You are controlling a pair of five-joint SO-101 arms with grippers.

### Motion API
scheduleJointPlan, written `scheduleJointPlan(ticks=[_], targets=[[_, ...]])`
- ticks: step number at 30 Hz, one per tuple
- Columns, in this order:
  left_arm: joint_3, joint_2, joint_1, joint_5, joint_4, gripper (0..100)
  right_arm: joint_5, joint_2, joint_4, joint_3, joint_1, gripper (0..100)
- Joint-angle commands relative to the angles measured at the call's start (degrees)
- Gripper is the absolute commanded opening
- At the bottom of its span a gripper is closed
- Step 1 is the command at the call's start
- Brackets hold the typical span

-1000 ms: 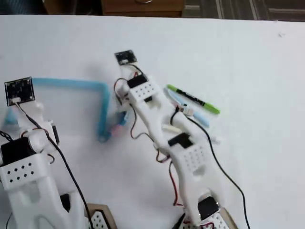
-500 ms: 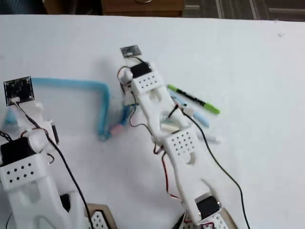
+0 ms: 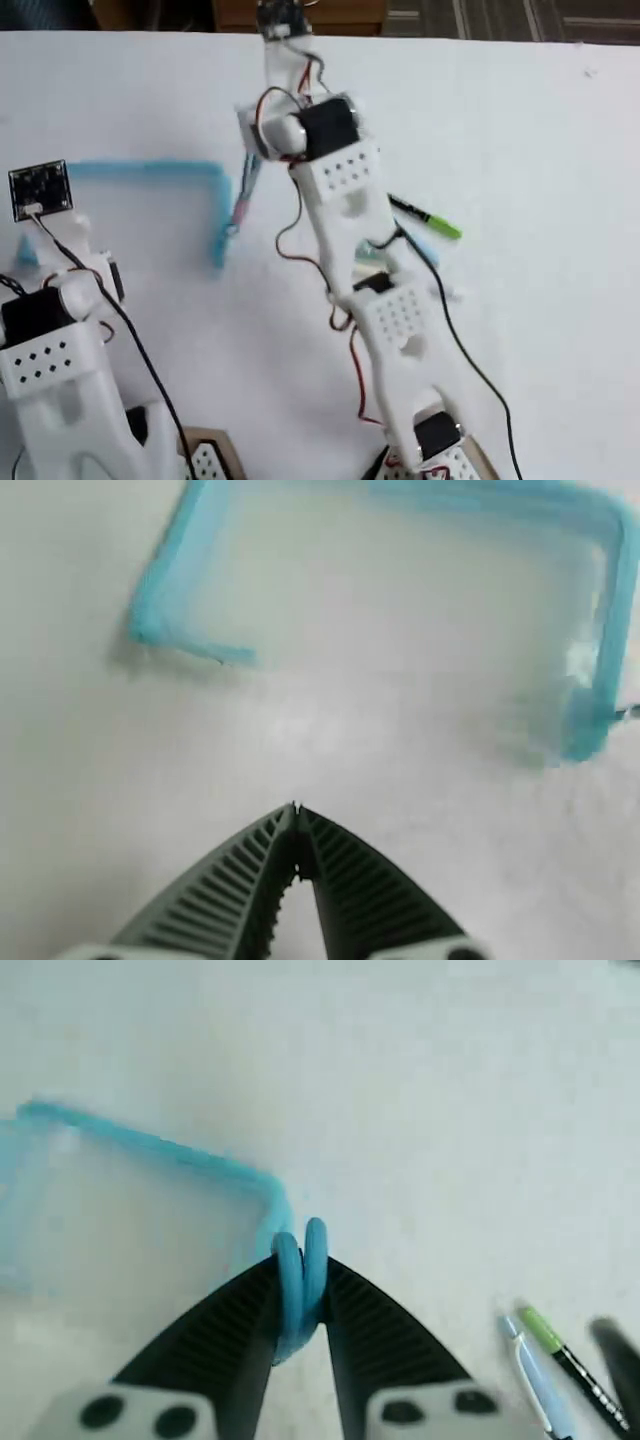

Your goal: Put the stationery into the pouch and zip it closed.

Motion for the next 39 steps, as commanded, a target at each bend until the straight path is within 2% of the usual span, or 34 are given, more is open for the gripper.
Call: scheduleJointPlan(ticks=[1,6,9,11,16,21,24,28,30,32,39], targets=[[-3.08,-0.04,5.93,0.26,-0.09,3,0.18,-11.12,-0.84,-1.67,-0.75,1.7],[-3.87,-0.13,16.04,2.99,0.09,17,0.53,-17.63,-3.91,-1.23,-2.24,1.7],[-9.23,-0.13,16.75,10.64,0.44,23,0.62,-20.35,-5.32,-1.58,-3.82,1.7],[-13.63,-0.13,16.66,13.19,0.53,25,0.62,-22.46,-6.37,-1.58,-5.05,1.6],[-22.24,-0.04,17.01,13.19,5.80,26,0.70,-28.35,-11.30,-1.23,-9.19,1.6],[-34.02,-0.04,15.16,10.20,21.27,26,3.34,-31.87,-17.63,-1.05,-13.67,1.6],[-42.02,-0.13,12.35,10.29,27.96,26,4.92,-31.87,-17.98,0.97,-15.96,1.6],[-48.70,-3.47,5.76,11.87,28.22,26,5.10,-31.78,-18.15,4.75,-17.01,1.6],[-50.02,-6.64,5.58,14.07,28.22,26,5.10,-31.78,-18.24,5.98,-17.01,1.6],[-49.58,-9.80,7.08,15.65,28.31,26,5.10,-31.69,-18.24,7.03,-17.01,1.6],[-41.05,-14.73,19.47,22.86,27.78,26,5.10,-31.69,-23.08,7.65,-17.01,1.7]])
